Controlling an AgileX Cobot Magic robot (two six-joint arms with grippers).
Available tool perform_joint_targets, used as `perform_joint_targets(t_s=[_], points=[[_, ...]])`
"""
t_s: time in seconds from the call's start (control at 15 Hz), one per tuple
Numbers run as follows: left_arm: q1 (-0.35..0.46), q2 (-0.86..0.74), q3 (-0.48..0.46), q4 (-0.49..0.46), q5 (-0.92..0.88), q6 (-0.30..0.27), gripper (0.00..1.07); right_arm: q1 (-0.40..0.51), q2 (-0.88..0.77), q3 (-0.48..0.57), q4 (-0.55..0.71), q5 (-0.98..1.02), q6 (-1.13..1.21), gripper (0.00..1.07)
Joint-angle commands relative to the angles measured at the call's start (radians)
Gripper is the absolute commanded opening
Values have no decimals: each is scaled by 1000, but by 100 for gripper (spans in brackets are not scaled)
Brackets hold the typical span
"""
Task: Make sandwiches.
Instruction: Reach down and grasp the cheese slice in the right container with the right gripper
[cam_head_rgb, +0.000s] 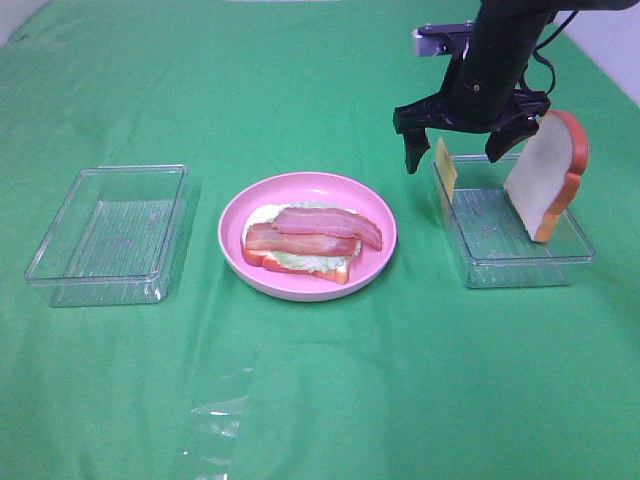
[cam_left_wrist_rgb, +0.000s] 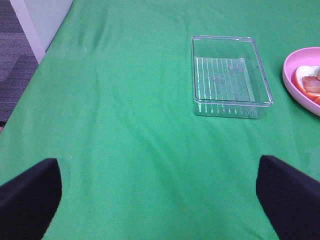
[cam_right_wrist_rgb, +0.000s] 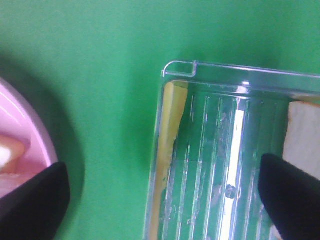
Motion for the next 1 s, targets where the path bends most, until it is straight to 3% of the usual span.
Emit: perform_joint_targets(t_s=[0.07,1.0], points=[[-4,-13,2,0,-2,1,100,-2,16,-5,3,-15,-16,98],[-4,-13,2,0,-2,1,100,-2,38,-5,11,-34,-16,85]])
